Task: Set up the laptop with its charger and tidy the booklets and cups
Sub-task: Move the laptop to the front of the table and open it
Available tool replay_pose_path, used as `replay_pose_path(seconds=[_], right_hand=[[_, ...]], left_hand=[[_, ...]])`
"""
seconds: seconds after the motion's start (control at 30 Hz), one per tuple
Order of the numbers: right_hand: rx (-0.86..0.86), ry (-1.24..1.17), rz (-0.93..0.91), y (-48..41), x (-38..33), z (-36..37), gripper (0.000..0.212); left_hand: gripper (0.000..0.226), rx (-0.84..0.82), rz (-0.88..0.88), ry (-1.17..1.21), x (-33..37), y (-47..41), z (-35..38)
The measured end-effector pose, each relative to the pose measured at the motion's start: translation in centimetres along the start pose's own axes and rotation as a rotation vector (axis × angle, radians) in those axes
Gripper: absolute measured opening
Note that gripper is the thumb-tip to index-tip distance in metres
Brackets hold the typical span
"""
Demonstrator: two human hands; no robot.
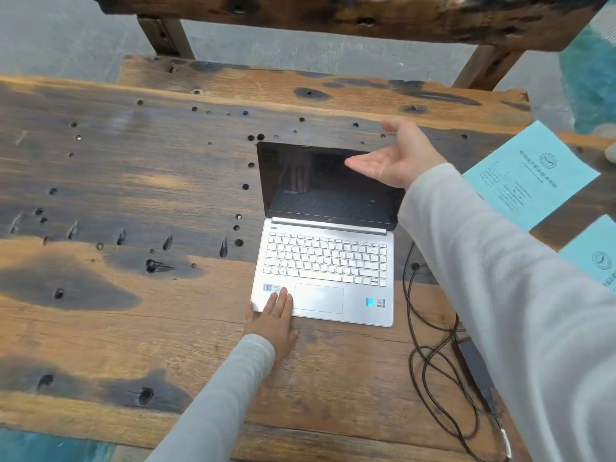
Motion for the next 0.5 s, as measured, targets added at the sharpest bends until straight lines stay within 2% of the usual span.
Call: replay_pose_path(seconds=[0.2,0.5], right_hand=[[0.015,0.122,-0.018,-1.4,-0.5,0.3,0.08],[-0.004,0.176,-0.071,-2.1,-1.3,0.3,0.076]], left_hand=[[0.073,0.0,-0.004,0.009,0.0,0.2,-0.2],[0.072,-0.004,-0.015,0.005,0.0,0.5,-0.5]])
Point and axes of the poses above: each hand's wrist, its own y-axis away from the middle knuckle, its own z-axis out of the palm, x = y × z, the point moved 10 cm from there along -y, towards the middle knuckle, and after that the axes turned 12 degrees about -z, right-handed, at the moved point
